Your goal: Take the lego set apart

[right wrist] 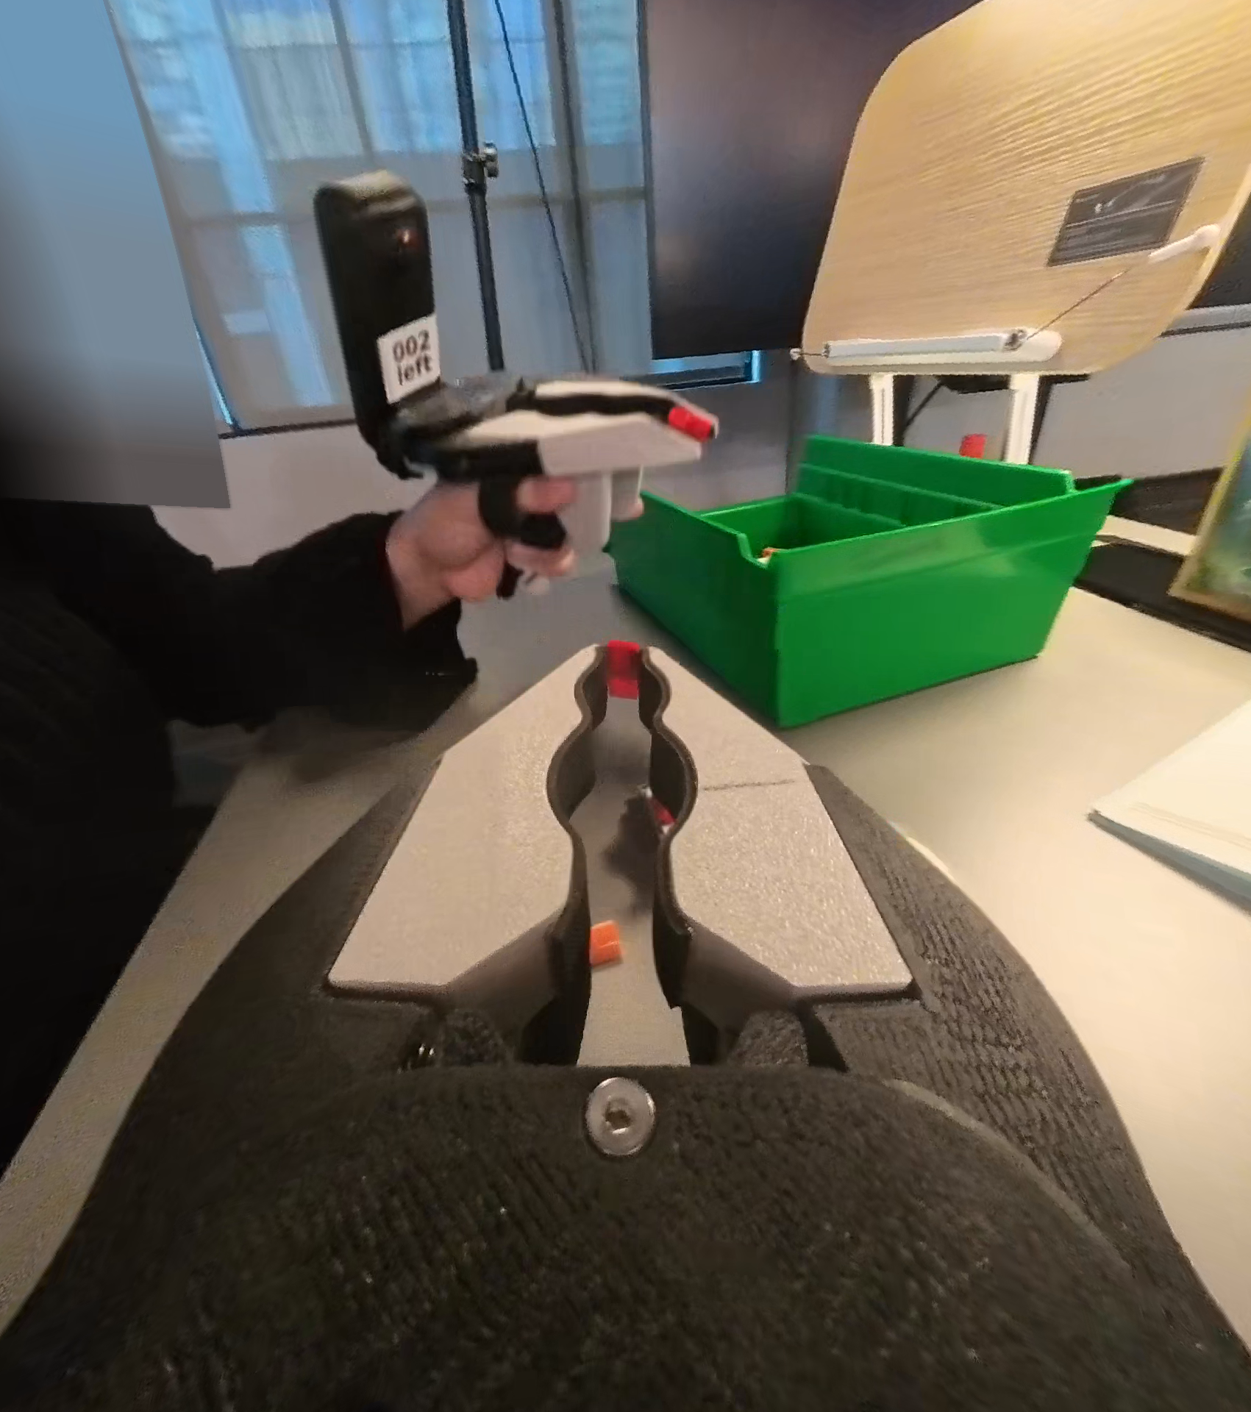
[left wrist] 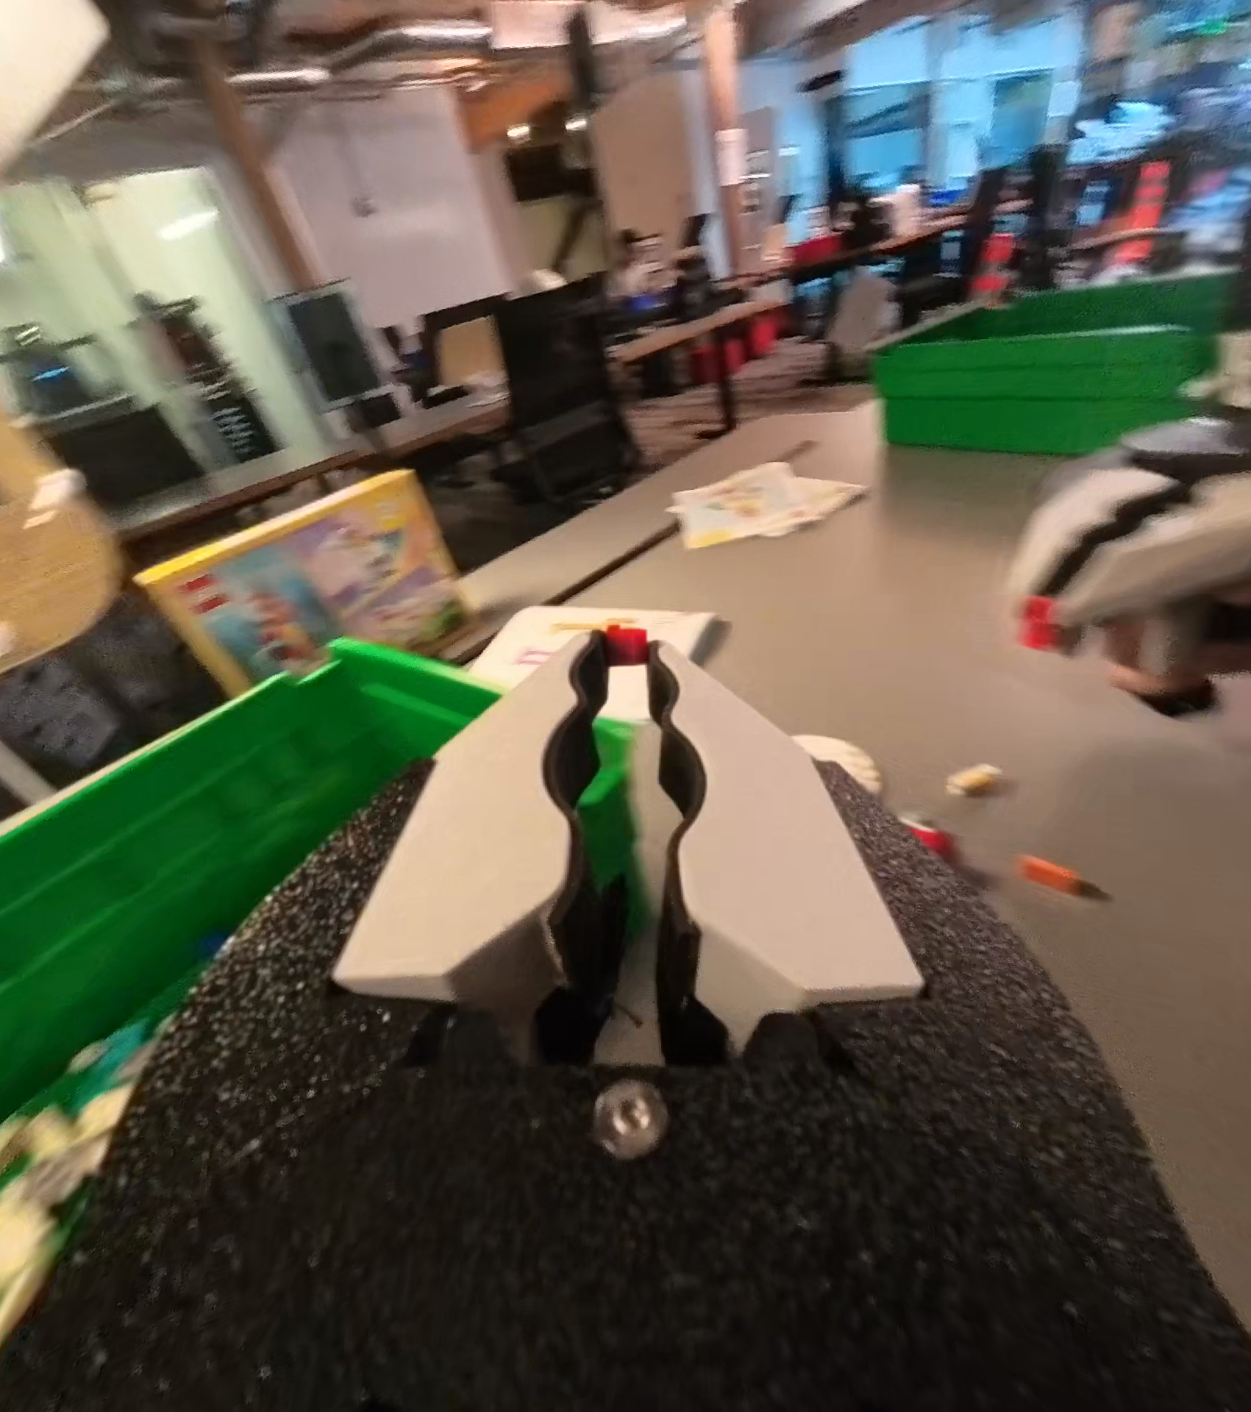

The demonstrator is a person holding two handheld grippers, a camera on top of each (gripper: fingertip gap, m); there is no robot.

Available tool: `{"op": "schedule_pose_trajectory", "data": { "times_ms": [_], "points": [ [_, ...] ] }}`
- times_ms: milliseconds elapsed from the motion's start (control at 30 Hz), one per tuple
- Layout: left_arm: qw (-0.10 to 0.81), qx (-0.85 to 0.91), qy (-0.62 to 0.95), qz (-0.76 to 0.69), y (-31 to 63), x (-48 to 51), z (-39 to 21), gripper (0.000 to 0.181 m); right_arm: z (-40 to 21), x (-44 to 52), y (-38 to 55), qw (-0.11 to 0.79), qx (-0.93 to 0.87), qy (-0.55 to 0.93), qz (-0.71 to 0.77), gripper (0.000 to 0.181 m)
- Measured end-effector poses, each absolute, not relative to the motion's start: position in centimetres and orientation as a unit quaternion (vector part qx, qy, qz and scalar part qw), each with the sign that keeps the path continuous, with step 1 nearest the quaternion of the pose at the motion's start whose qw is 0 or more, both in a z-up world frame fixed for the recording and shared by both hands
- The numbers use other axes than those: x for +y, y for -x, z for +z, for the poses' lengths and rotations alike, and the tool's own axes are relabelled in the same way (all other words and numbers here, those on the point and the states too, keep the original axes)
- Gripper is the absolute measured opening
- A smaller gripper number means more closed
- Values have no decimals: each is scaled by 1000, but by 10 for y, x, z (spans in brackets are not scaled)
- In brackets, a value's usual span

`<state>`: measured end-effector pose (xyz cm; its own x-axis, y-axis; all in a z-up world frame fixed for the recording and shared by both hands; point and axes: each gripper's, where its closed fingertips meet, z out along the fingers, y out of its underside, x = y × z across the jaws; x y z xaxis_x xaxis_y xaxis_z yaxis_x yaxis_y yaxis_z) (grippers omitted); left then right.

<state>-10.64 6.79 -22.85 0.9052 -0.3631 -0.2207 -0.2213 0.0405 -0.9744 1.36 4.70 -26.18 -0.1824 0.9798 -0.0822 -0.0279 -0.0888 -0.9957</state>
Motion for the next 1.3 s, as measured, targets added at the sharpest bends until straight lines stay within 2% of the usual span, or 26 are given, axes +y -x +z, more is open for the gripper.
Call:
{"op": "schedule_pose_trajectory", "data": {
  "times_ms": [100,200,267,367,467,500,567,600,667,733,867,933,1000,1100,1167,1300],
  "points": [
    [648,165,744,3,162,82,-229,8,-261,45,-13,440,-512,462,575,5],
    [551,167,815,61,204,98,-255,9,-262,43,-12,437,-513,463,575,5],
    [502,165,849,26,210,103,-263,9,-264,43,-11,436,-516,465,572,5],
    [410,184,887,104,242,111,-282,9,-268,41,-10,433,-524,468,565,6],
    [316,192,925,88,250,110,-307,9,-270,41,-9,431,-527,470,562,6],
    [276,185,941,71,252,105,-319,12,-271,41,-9,430,-527,472,561,6],
    [238,173,953,74,261,105,-332,39,-272,42,-9,430,-526,473,561,6],
    [232,172,954,75,263,106,-335,43,-272,41,-9,429,-527,474,561,6],
    [241,165,953,78,264,108,-335,59,-272,42,-8,433,-527,474,558,6],
    [288,157,940,97,264,114,-321,72,-270,42,-8,441,-527,471,553,6],
    [463,200,853,136,226,121,-259,81,-263,43,-8,439,-502,473,575,5],
    [552,279,780,96,164,110,-232,78,-257,45,-9,426,-469,478,609,6],
    [602,374,704,45,94,87,-222,76,-250,46,-10,393,-426,478,660,6],
    [624,469,624,31,24,59,-228,76,-243,47,-13,323,-362,475,734,6],
    [620,508,596,44,-2,51,-238,84,-243,45,-13,276,-337,470,767,6],
    [633,537,558,19,-30,43,-244,73,-243,39,-13,228,-323,461,794,6]
  ]
}}
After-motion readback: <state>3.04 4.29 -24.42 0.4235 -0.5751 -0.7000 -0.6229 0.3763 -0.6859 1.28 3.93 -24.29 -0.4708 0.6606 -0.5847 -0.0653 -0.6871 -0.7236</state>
